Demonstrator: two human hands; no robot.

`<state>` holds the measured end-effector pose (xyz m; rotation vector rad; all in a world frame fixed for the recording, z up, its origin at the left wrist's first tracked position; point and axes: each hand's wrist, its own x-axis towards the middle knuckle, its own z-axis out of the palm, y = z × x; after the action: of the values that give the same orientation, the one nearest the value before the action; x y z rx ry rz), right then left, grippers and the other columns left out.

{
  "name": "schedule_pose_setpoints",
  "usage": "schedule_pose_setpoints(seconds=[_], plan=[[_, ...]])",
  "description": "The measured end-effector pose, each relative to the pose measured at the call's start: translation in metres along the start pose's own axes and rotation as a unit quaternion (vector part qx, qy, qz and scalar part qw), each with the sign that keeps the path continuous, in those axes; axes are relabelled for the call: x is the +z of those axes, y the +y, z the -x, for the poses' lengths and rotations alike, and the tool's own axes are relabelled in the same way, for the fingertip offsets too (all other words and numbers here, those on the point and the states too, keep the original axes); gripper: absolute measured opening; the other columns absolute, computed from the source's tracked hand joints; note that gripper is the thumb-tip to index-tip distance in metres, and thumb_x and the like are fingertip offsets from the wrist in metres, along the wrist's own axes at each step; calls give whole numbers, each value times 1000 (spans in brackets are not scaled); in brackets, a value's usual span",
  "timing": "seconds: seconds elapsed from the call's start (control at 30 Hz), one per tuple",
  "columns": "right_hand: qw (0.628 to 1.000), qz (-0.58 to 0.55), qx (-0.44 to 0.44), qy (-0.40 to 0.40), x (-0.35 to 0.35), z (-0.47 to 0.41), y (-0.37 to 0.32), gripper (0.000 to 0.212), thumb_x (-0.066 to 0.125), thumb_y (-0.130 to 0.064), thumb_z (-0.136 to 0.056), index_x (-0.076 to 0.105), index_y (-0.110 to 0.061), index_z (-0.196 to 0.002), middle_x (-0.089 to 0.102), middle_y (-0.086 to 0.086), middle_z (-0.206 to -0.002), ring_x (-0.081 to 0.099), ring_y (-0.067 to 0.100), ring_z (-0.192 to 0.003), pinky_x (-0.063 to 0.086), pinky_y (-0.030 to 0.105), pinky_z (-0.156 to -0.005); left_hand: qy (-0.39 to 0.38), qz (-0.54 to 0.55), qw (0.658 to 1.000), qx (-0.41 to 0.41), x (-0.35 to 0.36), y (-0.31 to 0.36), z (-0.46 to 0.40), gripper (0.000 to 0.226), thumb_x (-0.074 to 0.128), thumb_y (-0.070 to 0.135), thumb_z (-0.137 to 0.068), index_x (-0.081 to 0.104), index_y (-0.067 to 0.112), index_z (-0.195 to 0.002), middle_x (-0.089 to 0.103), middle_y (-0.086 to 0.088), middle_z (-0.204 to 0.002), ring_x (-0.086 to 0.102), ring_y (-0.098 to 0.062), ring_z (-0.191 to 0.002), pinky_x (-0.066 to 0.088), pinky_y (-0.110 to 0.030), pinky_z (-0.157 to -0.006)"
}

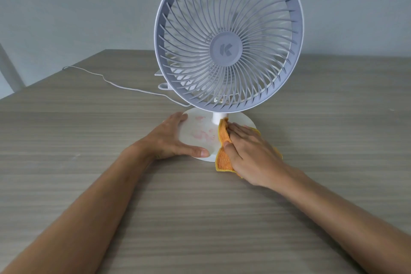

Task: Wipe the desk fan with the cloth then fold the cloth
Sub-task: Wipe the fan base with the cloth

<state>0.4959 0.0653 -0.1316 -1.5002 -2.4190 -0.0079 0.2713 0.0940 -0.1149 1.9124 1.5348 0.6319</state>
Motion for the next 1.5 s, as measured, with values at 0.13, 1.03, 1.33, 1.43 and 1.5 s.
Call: schedule_pose_setpoints(seconds=[0.13,1.03,1.33,1.43,1.5], plan=[[1000,-5,-24,-4,-2,1,-3,62,17,-37,-95,34,-9,-149,30,7,-158,23,14,-148,13,31,-123,-6,5,1000,-1,-1,0,1,128,89,58,-44,24,24,-149,30,11,-152,33,-11,-136,26,-23,-105],[993,-94,63,-21,-36,-1,51,48,23,-25,-101,61,-17,-129,60,5,-137,49,26,-132,31,35,-111,107,-336,923,153,83,55,35,71,14,67,-86,33,36,-147,36,-19,-150,32,-34,-139,19,-42,-119],[993,-79,89,-24,-37,-1,47,42,26,-25,-103,56,-17,-131,59,13,-130,49,33,-121,32,42,-101,85,-277,944,156,51,29,40,58,20,48,-91,34,37,-147,37,-17,-151,30,-33,-142,23,-40,-117],[992,-96,84,-13,-35,-3,49,42,28,-26,-102,60,-18,-127,62,12,-124,52,33,-117,35,43,-99,137,-212,950,182,30,15,33,60,24,39,-83,53,27,-134,59,-8,-125,58,-32,-113,48,-42,-91],[993,-87,81,-14,-34,-4,51,42,27,-27,-102,61,-19,-126,63,12,-123,53,33,-116,36,44,-100,214,-195,942,169,18,9,23,55,29,30,-84,59,22,-129,63,-11,-117,62,-38,-100,51,-45,-82]])
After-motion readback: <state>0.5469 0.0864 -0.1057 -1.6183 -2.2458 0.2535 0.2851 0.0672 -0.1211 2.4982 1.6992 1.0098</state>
